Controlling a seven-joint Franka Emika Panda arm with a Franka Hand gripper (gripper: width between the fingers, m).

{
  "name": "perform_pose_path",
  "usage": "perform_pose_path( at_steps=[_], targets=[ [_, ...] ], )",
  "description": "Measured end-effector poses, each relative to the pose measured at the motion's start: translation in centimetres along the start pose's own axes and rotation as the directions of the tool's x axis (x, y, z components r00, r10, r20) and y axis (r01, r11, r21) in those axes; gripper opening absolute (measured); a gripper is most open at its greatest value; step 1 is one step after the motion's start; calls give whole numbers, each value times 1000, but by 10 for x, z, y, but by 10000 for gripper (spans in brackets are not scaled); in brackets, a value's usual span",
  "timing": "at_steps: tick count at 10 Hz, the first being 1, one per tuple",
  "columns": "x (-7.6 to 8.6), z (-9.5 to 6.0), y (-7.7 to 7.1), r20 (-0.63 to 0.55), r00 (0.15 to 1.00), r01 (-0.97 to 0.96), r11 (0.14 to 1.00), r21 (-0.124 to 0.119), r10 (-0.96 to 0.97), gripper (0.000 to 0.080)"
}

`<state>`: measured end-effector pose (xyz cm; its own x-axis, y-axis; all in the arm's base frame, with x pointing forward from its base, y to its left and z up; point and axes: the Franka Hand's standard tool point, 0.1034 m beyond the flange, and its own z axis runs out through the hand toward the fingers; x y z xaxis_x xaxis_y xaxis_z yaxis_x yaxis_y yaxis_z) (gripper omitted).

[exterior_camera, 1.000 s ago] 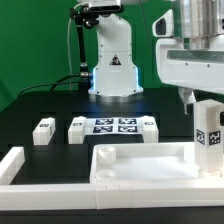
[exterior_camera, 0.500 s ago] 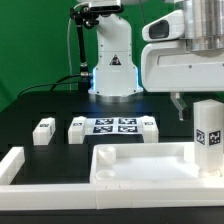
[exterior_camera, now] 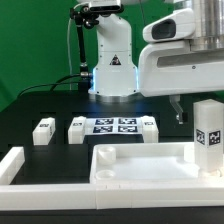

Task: Assemble desk

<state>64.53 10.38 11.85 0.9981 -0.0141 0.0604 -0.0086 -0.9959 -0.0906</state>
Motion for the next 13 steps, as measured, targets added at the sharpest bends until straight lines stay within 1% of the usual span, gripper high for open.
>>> perform_pose_path(
  at_steps=[1, 3, 4, 8, 10, 12, 13],
  targets=[
    [0, -2, 6, 4, 986, 167, 986, 1, -167, 649],
    [0, -4, 5, 6, 945, 326, 945, 0, -326, 649],
    [-1, -3, 6, 8, 930, 366, 931, 0, -366, 649],
    [-1, -2, 6, 8, 938, 346, 938, 0, -346, 636],
    [-1, -2, 5, 8, 968, 250, 968, 1, -250, 286],
    [-1, -2, 4, 8, 990, 139, 990, 1, -139, 290],
    [-1, -2, 4, 9, 999, 51, 999, 2, -51, 290]
  ],
)
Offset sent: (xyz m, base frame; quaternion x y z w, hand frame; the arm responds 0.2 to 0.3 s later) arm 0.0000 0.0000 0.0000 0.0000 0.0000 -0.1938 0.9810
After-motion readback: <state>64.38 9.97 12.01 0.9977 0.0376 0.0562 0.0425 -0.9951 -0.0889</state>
